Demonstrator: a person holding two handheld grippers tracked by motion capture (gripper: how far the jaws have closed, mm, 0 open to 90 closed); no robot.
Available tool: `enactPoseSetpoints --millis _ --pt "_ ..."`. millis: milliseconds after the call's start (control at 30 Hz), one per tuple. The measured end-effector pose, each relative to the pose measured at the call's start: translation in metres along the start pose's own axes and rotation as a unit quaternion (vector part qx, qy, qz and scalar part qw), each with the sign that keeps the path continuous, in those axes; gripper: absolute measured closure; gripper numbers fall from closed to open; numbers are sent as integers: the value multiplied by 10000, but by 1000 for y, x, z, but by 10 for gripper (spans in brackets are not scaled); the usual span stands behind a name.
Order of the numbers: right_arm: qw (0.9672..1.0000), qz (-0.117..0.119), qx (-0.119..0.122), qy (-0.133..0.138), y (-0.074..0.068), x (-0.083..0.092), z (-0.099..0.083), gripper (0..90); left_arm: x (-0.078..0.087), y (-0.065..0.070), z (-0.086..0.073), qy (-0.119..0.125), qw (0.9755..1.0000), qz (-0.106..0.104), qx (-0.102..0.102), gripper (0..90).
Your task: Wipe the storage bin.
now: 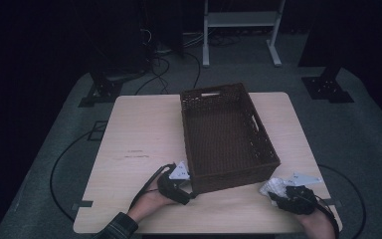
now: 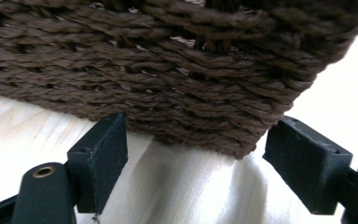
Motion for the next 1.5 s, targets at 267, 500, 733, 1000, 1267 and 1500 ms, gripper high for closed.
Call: enactPoseSetpoints --millis 267,500,733,1000,1267,1500 --pt "9999 75 -107 -2 2 1 1 568 -5 0 -4 -1 10000 37 87 191" --pt "9994 187 -248 168 2 9 5 567 -5 1 -9 209 9997 57 142 191" --pt "9986 203 -282 411 0 24 16 568 -6 1 -9 207 9997 55 144 191" --pt "9978 191 -198 605 -3 36 32 568 -5 0 -9 200 9997 51 136 191" --pt "9979 203 -164 597 -3 32 42 569 -6 1 -8 226 9996 63 171 192" --pt "9976 236 -180 620 0 27 41 569 -6 1 -8 239 9995 70 184 193"
Point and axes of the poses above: each handheld gripper's, and its own axes: x roughly backward along the jaws, z roughly out of its top, y roughly to its right, the point moved 2 cm from there along -x, roughly forward along the jaws, and after that the axes turned 14 degrees about -x, right-handed, at the moved point
